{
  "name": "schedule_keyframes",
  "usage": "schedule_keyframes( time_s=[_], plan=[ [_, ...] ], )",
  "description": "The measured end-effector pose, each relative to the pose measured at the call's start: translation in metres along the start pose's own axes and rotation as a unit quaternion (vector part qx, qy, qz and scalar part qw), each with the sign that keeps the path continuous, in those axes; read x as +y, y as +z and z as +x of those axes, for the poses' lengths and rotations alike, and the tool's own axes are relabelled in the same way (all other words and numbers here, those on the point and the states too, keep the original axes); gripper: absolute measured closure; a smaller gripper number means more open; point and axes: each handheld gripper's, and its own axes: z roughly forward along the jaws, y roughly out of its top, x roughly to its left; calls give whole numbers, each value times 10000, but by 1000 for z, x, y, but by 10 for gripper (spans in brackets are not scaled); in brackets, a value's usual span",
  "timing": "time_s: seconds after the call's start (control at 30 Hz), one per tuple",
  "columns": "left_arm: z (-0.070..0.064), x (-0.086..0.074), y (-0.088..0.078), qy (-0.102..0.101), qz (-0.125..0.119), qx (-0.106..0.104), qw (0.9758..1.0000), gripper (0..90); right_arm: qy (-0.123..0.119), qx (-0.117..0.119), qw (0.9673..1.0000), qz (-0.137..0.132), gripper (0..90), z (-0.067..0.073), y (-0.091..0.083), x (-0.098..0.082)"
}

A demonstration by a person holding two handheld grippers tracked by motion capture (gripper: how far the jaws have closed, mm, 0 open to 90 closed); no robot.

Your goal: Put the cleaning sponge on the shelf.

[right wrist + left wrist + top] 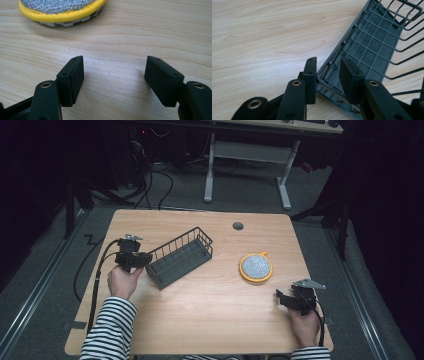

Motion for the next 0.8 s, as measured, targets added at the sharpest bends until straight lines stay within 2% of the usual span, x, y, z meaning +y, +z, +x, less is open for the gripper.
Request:
schedule_keyframes(
  time_s=[0.2, 0.37, 0.6, 0.8],
  plan=[
    [-5, -6, -3, -27, -64, -52, 10000, 679, 1, 4, 10000, 0, 321, 0, 0, 0],
    [-12, -9, -6, 62, -54, -84, 9999, 679, 1, 7, 10000, 1, 321, 0, 0, 0],
    [-19, -16, -9, 21, -123, -159, 9998, 679, 1, 7, 10000, 2, 320, 0, 0, 0],
    [-31, -19, -12, 182, -102, -183, 9996, 678, -1, 5, 10000, 1, 320, 0, 0, 0]
  ],
)
